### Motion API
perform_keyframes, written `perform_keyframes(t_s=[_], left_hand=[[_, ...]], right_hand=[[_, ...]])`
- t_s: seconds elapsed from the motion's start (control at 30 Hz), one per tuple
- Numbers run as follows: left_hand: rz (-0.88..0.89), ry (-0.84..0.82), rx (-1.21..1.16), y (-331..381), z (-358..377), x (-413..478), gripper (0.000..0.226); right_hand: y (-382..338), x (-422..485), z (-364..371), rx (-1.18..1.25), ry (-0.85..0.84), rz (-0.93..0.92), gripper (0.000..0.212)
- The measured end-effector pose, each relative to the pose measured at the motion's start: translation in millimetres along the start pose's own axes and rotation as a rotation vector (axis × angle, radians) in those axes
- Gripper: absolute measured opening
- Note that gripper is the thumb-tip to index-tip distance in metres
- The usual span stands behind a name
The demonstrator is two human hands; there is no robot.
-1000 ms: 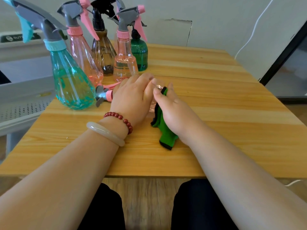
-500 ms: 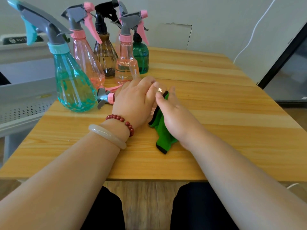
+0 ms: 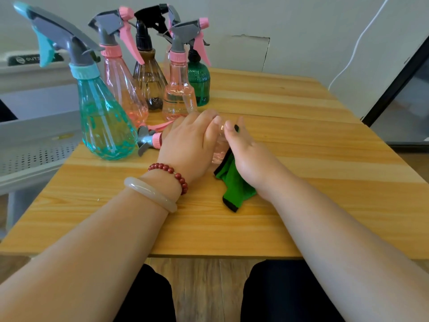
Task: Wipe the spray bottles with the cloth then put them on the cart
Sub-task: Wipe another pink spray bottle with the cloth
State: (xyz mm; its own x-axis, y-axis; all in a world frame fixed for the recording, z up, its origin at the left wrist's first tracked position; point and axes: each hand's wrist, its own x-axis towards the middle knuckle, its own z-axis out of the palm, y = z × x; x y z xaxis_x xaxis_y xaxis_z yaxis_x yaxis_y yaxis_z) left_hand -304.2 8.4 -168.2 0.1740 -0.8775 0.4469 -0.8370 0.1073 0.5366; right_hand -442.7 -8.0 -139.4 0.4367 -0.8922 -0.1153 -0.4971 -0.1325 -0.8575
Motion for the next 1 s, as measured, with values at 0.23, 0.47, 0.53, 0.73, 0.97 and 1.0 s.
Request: perform_keyframes(t_s=[0.23, 0.47, 0.53, 0.73, 0.97, 1.0], left_hand=[[0.006, 0.010, -0.087, -5, 1, 0, 0.057], [0.078, 0.130, -0.272, -11, -2, 0, 0.044], [0.109, 0.215, -0.222, -11, -2, -1, 0.042], [0.109, 0.446, -0.192, -12, -5, -3, 0.022], [-0.159, 0.306, -0.300, 2, -8, -10, 0.042], [-0.212, 0.247, -0.375, 3, -8, -9, 0.045]], right_hand=[[0, 14, -25, -0.196, -0.079, -0.119, 0.095], [16, 19, -14, -0.183, 0.070, -0.315, 0.084], [19, 18, -15, -0.175, 0.112, -0.367, 0.081], [22, 17, -19, -0.081, 0.253, -0.448, 0.075], [22, 12, -20, 0.061, 0.320, -0.502, 0.079], [22, 12, -19, 0.081, 0.318, -0.510, 0.078]])
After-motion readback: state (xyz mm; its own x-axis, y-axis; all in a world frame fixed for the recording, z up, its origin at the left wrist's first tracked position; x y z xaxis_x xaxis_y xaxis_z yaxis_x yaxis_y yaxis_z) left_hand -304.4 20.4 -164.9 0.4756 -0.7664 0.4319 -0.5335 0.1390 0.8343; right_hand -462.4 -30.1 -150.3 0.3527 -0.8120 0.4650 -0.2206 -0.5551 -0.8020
